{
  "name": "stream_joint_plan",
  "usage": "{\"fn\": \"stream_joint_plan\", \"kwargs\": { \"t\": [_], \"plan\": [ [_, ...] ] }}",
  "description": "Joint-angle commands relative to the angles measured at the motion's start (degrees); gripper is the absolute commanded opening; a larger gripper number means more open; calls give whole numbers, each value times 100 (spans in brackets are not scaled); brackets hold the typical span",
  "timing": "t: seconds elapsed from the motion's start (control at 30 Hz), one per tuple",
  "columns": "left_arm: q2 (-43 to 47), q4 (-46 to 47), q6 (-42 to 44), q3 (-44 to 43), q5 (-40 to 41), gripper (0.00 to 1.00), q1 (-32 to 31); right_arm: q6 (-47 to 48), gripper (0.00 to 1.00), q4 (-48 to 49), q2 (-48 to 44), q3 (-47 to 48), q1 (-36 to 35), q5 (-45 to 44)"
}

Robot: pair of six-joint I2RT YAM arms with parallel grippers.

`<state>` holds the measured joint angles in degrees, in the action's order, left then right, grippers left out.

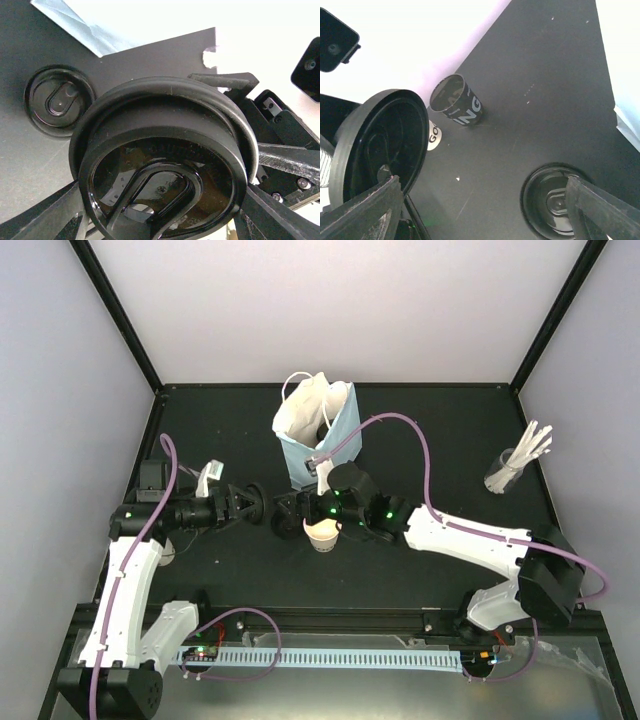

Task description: Pack the takeout coffee

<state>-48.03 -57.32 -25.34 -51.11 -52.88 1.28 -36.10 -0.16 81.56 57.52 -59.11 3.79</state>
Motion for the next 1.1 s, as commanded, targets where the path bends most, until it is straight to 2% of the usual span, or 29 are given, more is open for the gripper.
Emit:
{"fn": "stream_joint_plan", "kwargs": {
  "t": [0.0, 0.13, 0.23, 0.47, 0.67, 0.8, 1.07],
  "plan": [
    [-84, -427, 318, -404, 722, 69, -28, 3, 91, -218, 90, 188, -13, -200],
    [-239, -865, 693, -633, 1707, 68, -86, 191, 91, -476, -268, 109, -8, -542],
    [-325, -982, 752, -721, 2205, 68, -529, 419, 92, -756, -715, -14, 5, -854],
    [-935, -501, -284, -929, 3707, 69, -3007, 437, 94, -1717, -1842, -696, 345, -1324],
    [-2014, -725, -467, -1684, 4957, 71, -4362, 421, 96, -2501, -2855, -1335, 950, -1379],
    [-2848, -742, -302, -2169, 5132, 72, -4884, 458, 97, -2747, -3212, -1562, 1233, -1236],
    [-3949, -552, 318, -2881, 5303, 74, -5195, 370, 98, -2876, -2906, -1573, 1697, -54]
  ]
}}
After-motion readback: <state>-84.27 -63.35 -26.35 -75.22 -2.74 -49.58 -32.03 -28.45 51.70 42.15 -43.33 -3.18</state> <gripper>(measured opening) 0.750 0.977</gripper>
